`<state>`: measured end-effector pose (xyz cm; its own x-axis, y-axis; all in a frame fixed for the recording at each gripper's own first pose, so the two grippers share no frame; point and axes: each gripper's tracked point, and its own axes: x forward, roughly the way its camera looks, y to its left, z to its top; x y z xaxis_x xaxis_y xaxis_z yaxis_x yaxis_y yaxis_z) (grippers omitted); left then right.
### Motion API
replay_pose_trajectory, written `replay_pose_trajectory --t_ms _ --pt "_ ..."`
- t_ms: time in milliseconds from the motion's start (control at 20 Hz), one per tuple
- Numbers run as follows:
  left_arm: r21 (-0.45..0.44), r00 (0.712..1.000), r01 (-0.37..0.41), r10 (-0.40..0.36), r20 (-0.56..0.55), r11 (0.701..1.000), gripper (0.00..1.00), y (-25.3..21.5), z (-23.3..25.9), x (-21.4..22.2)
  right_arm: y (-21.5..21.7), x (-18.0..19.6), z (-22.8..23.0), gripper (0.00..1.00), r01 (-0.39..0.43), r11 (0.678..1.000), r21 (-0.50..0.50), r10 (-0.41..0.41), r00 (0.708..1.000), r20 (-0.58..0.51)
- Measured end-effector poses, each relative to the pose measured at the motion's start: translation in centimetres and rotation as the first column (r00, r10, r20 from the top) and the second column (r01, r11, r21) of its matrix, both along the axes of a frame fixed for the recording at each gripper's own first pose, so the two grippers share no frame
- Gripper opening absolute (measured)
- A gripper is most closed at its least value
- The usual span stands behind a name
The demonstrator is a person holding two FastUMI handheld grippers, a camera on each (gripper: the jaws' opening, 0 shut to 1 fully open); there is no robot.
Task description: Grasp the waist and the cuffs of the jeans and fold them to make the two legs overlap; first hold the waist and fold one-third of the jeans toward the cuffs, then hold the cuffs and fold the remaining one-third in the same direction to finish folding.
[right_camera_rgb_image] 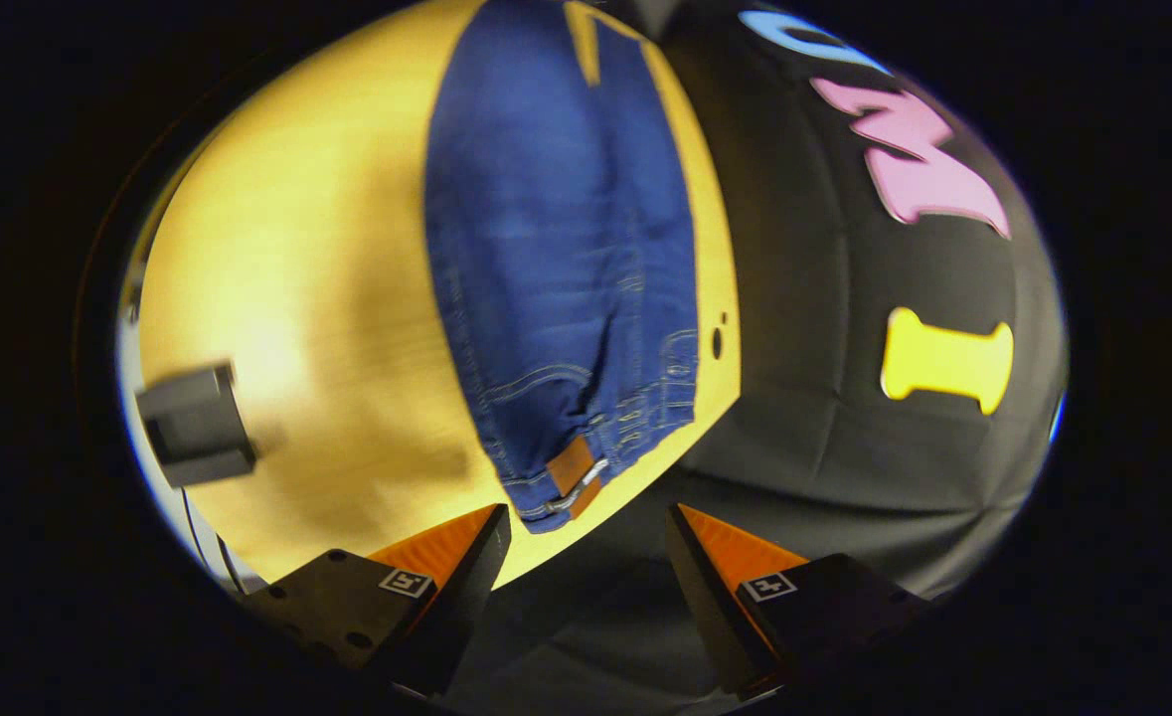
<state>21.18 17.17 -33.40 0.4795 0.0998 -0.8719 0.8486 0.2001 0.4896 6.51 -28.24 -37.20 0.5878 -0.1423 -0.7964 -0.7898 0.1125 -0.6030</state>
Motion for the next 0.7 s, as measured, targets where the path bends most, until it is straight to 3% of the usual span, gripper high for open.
replay_pose_trajectory --t_ms 200,350,600,650,700 --pt "0.013 1.000 -0.024 0.024 -0.014 1.000 0.06 0.1 0.2 0.0 -1.5 0.2 -4.1 0.96 0.059 0.998 -0.014 -0.060 0.996 -0.072" --pt "0.001 0.999 -0.045 0.045 -0.024 0.999 0.10 0.0 0.1 0.2 -1.0 2.7 -4.4 0.93 -0.007 0.999 -0.041 0.005 0.999 -0.034" --pt "0.005 0.999 -0.050 0.050 -0.017 0.999 0.06 0.0 0.2 0.3 -0.4 4.7 -5.9 0.90 -0.030 0.999 -0.037 0.028 0.998 -0.058" --pt "0.005 0.999 -0.051 0.051 -0.016 0.999 0.06 0.0 0.3 0.3 -0.4 4.6 -6.4 0.86 -0.008 1.000 -0.029 0.005 0.996 -0.090" --pt "0.006 0.999 -0.051 0.051 -0.015 0.999 0.06 -0.1 0.3 0.3 -0.3 4.4 -7.1 0.67 0.021 0.999 -0.024 -0.023 0.993 -0.117"
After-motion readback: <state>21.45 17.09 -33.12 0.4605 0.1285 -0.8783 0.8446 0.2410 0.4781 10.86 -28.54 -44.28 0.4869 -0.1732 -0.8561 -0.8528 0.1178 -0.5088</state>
